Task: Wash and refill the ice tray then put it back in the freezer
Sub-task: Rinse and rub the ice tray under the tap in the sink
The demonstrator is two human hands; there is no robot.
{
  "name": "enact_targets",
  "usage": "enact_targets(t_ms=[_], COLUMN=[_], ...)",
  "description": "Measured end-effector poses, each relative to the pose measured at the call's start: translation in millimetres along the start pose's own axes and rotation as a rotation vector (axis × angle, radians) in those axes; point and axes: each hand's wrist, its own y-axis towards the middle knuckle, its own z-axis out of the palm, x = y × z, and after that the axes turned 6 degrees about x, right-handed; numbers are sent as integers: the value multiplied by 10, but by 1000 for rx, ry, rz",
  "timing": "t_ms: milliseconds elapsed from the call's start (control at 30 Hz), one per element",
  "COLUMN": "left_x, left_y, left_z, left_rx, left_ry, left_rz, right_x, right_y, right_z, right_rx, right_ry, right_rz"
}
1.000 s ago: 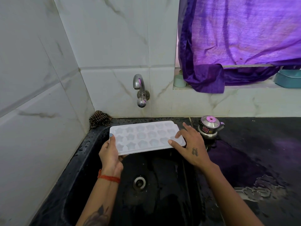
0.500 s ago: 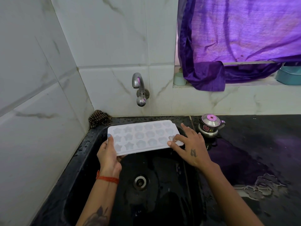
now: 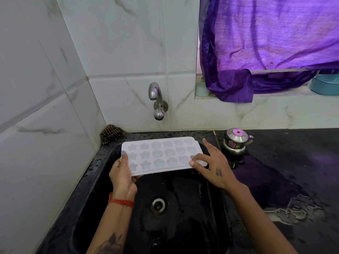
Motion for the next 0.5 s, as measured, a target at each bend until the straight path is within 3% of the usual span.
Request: enact_targets(t_ms=[300,500], left_x=[-15,-41], left_y=[-78,-143], left_z=[6,21], left_rx=[13,28], left_ry=[5,-5], left_rz=[15,10], right_x=[12,14], right_y=[-33,-13], right_z=[-37,-26], right_rx=[-52,46], right_ry=[-218,-51], right_rz=[23,17])
